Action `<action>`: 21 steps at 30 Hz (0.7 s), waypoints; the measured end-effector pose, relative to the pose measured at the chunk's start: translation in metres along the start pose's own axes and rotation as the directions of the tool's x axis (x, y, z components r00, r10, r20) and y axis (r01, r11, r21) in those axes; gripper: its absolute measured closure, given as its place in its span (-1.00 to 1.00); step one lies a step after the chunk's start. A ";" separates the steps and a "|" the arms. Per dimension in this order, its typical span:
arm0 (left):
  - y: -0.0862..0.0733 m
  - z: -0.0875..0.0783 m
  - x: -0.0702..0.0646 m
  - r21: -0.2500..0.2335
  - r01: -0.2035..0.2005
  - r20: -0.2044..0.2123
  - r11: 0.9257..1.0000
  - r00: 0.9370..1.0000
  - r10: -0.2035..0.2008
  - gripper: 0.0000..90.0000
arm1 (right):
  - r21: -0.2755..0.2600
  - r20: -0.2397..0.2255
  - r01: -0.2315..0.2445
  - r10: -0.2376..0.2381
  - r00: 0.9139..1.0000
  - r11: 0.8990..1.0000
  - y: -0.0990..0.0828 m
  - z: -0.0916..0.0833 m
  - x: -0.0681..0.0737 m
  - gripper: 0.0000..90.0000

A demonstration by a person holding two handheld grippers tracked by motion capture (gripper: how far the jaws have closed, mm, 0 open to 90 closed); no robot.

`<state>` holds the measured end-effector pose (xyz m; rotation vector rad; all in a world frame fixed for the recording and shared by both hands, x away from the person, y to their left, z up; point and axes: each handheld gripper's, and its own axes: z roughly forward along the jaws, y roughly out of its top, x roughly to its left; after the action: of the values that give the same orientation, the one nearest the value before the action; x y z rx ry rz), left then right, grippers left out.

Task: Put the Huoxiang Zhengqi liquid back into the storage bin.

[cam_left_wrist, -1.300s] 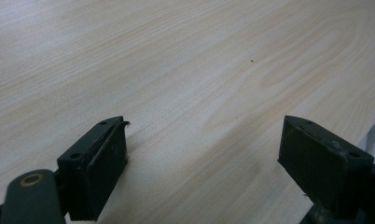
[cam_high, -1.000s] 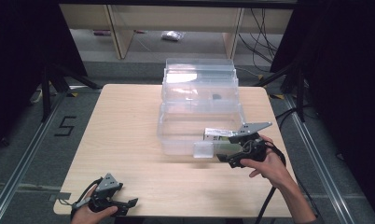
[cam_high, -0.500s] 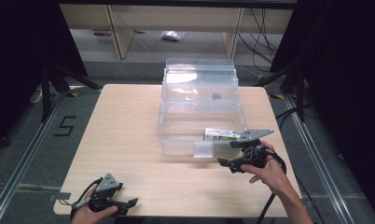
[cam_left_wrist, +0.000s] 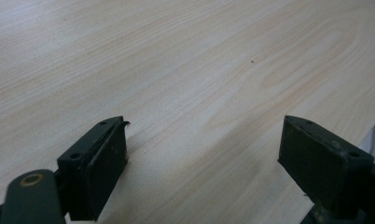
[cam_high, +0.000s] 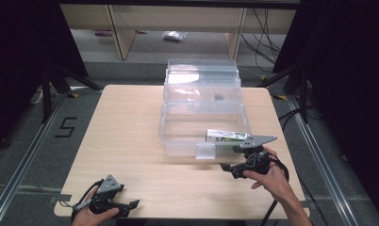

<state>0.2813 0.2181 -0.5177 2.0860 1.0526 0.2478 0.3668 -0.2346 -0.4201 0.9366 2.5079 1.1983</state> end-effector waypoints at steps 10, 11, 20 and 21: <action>0.000 -0.001 0.001 0.014 -0.012 0.000 1.000 1.000 0.012 -0.67 | -0.004 -0.006 -0.023 0.023 1.000 1.000 -0.016 0.003 0.002 -0.61; 0.000 -0.002 0.001 0.018 -0.022 -0.005 1.000 1.000 0.022 -0.67 | -0.006 -0.013 0.002 -0.002 1.000 1.000 -0.018 0.004 0.000 -0.61; 0.000 -0.001 -0.001 0.001 -0.010 -0.008 1.000 1.000 0.010 -0.67 | 0.024 -0.016 -0.049 0.050 0.999 0.998 -0.032 0.007 0.003 -0.61; 0.000 -0.001 -0.001 0.000 -0.012 -0.009 1.000 1.000 0.012 -0.67 | 0.019 -0.016 -0.023 0.024 1.000 1.000 -0.034 0.008 0.001 -0.61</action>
<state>0.2801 0.2179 -0.5164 2.0937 1.0453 0.2633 0.3538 -0.2445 -0.4505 0.9673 2.5317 1.1967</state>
